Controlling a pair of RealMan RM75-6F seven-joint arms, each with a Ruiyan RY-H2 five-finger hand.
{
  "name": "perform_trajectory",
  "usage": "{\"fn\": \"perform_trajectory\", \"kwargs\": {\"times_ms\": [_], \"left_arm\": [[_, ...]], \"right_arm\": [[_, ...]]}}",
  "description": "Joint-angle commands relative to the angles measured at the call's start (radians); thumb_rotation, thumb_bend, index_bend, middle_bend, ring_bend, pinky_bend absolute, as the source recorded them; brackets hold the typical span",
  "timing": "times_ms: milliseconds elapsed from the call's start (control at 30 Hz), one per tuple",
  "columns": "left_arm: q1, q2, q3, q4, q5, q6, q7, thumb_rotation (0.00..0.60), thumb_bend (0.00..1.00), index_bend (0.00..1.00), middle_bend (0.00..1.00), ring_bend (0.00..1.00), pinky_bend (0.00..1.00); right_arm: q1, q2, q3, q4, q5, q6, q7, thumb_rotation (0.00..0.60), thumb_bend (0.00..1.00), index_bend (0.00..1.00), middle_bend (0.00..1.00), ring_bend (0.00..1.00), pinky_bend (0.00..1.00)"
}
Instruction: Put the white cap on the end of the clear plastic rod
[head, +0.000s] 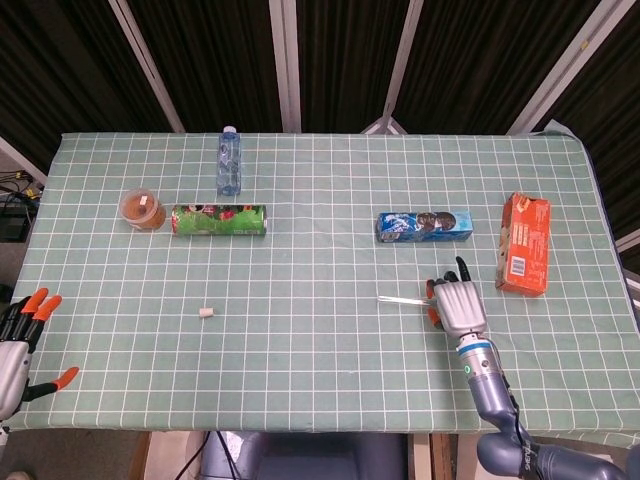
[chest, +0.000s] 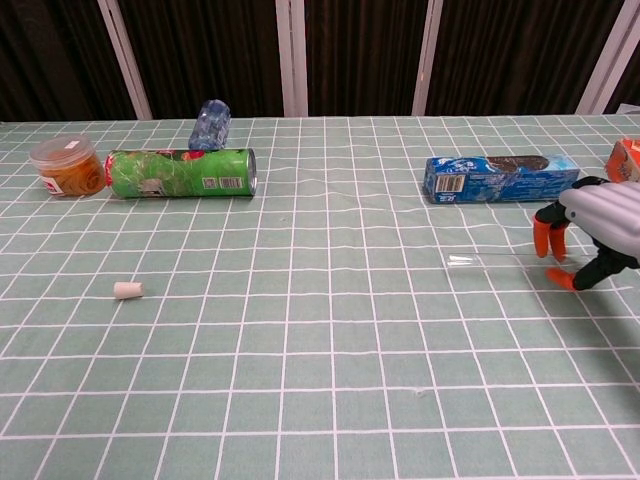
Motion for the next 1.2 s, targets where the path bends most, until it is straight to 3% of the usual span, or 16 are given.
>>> {"fn": "perform_trajectory", "kwargs": {"times_ms": [33, 300, 467, 833, 933, 1000, 1200], "left_arm": [[0.000, 0.000, 0.000, -0.002, 0.001, 0.000, 0.002, 0.600, 0.13, 0.00, 0.00, 0.00, 0.00], [0.000, 0.002, 0.001, -0.016, -0.004, -0.004, 0.001, 0.600, 0.13, 0.00, 0.00, 0.00, 0.00], [0.002, 0.002, 0.001, -0.020, 0.001, 0.000, 0.005, 0.600, 0.13, 0.00, 0.00, 0.00, 0.00], [-0.004, 0.004, -0.003, -0.040, 0.022, 0.007, 0.044, 0.600, 0.13, 0.03, 0.00, 0.00, 0.00], [-0.019, 0.010, -0.017, -0.066, 0.023, -0.003, 0.077, 0.600, 0.14, 0.09, 0.00, 0.00, 0.00], [-0.039, 0.017, -0.029, -0.092, 0.015, -0.026, 0.118, 0.600, 0.15, 0.19, 0.00, 0.00, 0.00], [-0.134, 0.019, -0.072, -0.188, -0.080, -0.173, 0.300, 0.600, 0.21, 0.35, 0.07, 0.00, 0.00]], "right_arm": [[-0.003, 0.011, 0.013, -0.025, 0.019, 0.001, 0.007, 0.600, 0.51, 0.71, 0.55, 0.30, 0.00], [-0.019, 0.037, 0.045, -0.105, 0.053, 0.009, 0.075, 0.600, 0.56, 0.75, 0.57, 0.34, 0.04], [-0.033, 0.050, 0.059, -0.131, 0.042, 0.014, 0.165, 0.600, 0.59, 0.76, 0.58, 0.38, 0.20], [-0.065, 0.070, 0.070, -0.152, -0.050, 0.054, 0.367, 0.600, 0.59, 0.77, 0.58, 0.38, 0.22], [-0.070, 0.076, 0.065, -0.150, -0.074, 0.062, 0.398, 0.600, 0.59, 0.77, 0.58, 0.38, 0.22], [-0.073, 0.079, 0.060, -0.148, -0.089, 0.067, 0.409, 0.600, 0.59, 0.77, 0.58, 0.38, 0.22], [-0.078, 0.083, 0.045, -0.140, -0.124, 0.075, 0.431, 0.600, 0.59, 0.77, 0.58, 0.38, 0.22]]}}
